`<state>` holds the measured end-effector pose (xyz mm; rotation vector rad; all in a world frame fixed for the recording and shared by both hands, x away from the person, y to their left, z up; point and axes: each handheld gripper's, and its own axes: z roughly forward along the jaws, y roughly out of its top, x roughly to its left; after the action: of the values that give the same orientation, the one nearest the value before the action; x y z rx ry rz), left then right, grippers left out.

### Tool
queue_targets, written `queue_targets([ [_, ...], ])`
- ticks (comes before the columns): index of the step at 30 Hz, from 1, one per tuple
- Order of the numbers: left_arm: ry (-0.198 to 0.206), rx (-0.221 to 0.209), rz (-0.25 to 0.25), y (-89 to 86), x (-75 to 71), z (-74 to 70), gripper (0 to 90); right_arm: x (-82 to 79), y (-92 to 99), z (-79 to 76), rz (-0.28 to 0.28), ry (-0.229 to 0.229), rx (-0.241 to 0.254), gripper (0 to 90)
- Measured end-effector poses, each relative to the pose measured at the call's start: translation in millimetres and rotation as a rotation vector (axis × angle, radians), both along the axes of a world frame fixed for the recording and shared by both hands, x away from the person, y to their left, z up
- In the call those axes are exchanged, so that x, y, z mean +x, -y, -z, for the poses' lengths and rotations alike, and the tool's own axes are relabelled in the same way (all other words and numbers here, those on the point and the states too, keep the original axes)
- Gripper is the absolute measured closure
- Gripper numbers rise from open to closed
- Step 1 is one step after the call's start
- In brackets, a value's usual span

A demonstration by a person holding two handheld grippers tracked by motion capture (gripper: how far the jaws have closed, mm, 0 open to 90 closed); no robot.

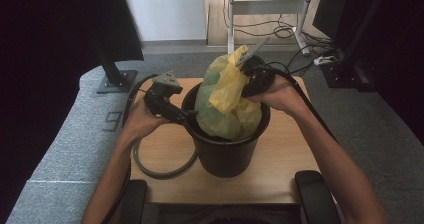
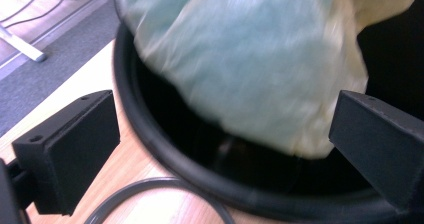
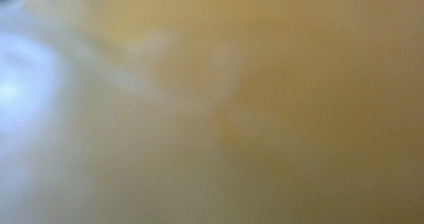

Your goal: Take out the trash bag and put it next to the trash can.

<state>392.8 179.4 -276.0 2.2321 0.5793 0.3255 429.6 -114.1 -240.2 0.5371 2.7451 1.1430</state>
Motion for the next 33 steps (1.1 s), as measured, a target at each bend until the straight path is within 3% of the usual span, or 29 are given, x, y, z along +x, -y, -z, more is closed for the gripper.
queue_targets([
  [6,-0.009,-0.039,-0.030,-26.8,-7.9,12.2,0.0,1.4,4.2,-14.6,0.019,0.012,0.002,76.1],
  [12,-0.012,-0.058,-0.066,-47.2,-13.0,34.5,0.0,2.9,6.4,-27.4,0.033,0.024,0.003,76.2],
  [30,-0.047,-0.138,-0.176,-67.3,-23.2,135.3,0.0,4.4,8.8,-56.5,0.052,0.053,-0.011,76.1],
  [33,-0.047,-0.130,-0.200,-68.4,-25.2,150.6,0.0,3.6,9.8,-62.7,0.055,0.061,-0.011,76.1],
])
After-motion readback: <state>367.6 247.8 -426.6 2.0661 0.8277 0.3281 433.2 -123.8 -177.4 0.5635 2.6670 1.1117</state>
